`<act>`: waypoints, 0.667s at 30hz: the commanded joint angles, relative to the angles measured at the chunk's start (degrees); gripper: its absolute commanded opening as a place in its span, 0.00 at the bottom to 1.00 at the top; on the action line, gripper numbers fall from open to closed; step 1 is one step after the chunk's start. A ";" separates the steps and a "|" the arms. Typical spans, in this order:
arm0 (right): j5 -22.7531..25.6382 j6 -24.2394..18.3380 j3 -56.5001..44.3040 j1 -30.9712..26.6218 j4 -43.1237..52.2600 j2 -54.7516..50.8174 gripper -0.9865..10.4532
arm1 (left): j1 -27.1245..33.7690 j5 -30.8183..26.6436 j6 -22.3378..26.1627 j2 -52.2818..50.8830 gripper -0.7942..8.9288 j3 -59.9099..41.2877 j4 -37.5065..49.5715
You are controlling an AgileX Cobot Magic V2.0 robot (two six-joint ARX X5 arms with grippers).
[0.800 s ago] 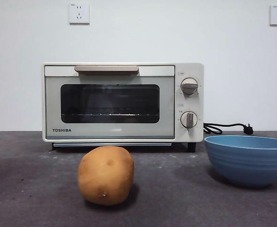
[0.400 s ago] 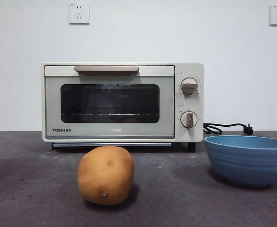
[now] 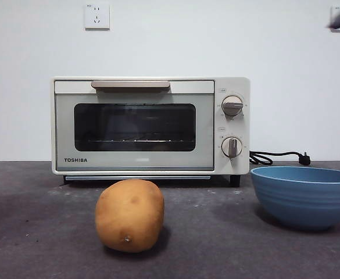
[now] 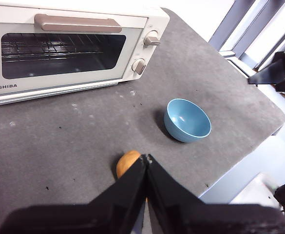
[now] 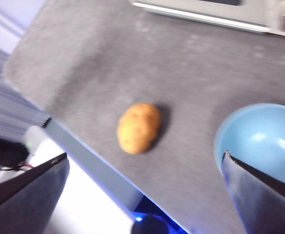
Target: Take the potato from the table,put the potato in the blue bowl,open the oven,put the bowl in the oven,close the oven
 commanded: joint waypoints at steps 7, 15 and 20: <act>7.58 9.11 0.17 15.96 11.41 12.35 0.72 | -0.22 0.42 0.90 -0.02 0.07 -0.02 0.35; 15.32 13.38 0.20 24.24 19.74 24.68 0.72 | -0.22 0.42 0.90 -0.02 0.07 -0.02 0.35; 18.29 15.34 0.20 27.45 22.95 31.87 0.72 | -0.22 0.42 0.90 -0.02 0.07 -0.02 0.35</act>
